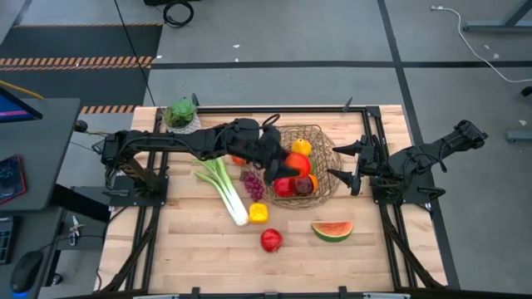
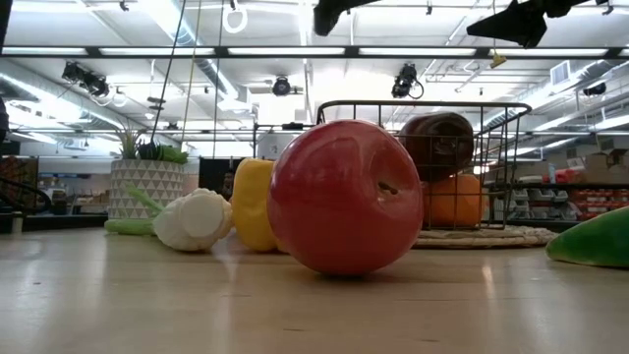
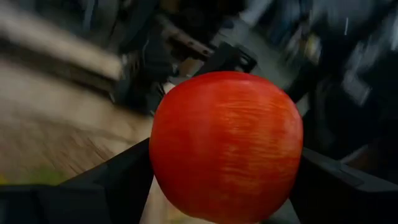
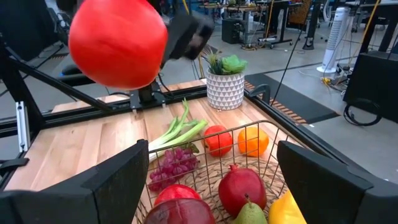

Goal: Build produce basket
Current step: Put the apple into the wire basket

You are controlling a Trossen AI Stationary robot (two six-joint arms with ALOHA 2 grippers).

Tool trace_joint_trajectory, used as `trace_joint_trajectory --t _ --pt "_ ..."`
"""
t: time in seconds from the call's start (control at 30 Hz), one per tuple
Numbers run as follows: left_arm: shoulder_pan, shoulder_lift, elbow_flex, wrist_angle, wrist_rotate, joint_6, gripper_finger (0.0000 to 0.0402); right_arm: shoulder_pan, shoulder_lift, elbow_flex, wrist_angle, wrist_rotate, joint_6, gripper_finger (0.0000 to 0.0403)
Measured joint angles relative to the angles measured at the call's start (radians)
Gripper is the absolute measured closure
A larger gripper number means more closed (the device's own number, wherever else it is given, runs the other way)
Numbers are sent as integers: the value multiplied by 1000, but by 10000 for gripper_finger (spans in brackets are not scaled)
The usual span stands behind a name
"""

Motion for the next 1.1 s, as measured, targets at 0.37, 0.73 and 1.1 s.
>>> trace_joint_trajectory --t 0.37,0.73,1.1 --pt "0 0 0 0 0 223 83 0 0 0 -3 0 -3 45" --pt "1 0 0 27 1 232 83 0 0 -1 -39 0 0 45" --pt "11 12 0 -37 -39 412 83 0 0 -1 -38 0 -9 45"
